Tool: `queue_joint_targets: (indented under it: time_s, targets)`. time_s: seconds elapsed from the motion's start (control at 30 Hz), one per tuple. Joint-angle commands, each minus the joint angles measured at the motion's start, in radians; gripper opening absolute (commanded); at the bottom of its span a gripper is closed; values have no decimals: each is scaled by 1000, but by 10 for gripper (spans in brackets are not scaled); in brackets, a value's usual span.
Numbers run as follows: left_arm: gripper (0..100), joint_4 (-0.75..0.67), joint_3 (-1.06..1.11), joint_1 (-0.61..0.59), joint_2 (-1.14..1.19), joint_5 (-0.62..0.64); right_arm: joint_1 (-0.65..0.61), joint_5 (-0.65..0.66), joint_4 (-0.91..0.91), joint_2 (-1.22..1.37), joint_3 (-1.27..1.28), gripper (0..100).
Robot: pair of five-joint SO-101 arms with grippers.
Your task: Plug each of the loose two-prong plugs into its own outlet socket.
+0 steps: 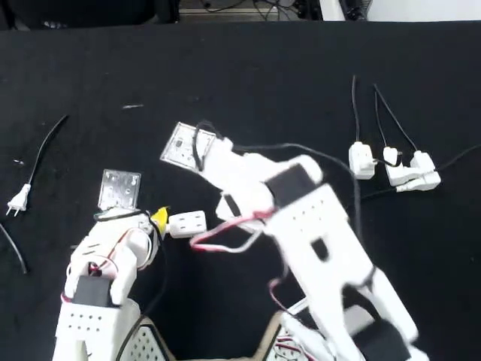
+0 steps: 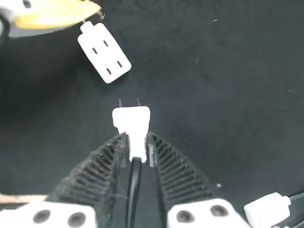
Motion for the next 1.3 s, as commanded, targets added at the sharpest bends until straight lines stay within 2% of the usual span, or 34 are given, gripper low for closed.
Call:
queue_joint_targets:
  time_s: [0.0, 0.27, 0.43, 0.67, 0.87, 0.97, 1.27]
  targets:
    - [195, -75, -117, -7, 198, 3, 14, 66, -8, 10, -82, 10]
    - [195, -192, -268, -5, 660, 8, 17, 402, 32, -44, -54, 10]
    - [195, -193, -371, -5, 887, 51, 20, 525, 34, -58, -48, 10]
    - [195, -193, -420, 19, 991, 51, 20, 534, 84, -90, -48, 10]
    - [195, -193, -392, 229, 991, 28, 20, 534, 192, -180, -47, 10]
    - [195, -193, -384, 297, 991, -14, 20, 534, 210, -252, 5, 10]
    - [195, -178, -381, 271, 937, -14, 21, 531, 103, -409, 285, 10]
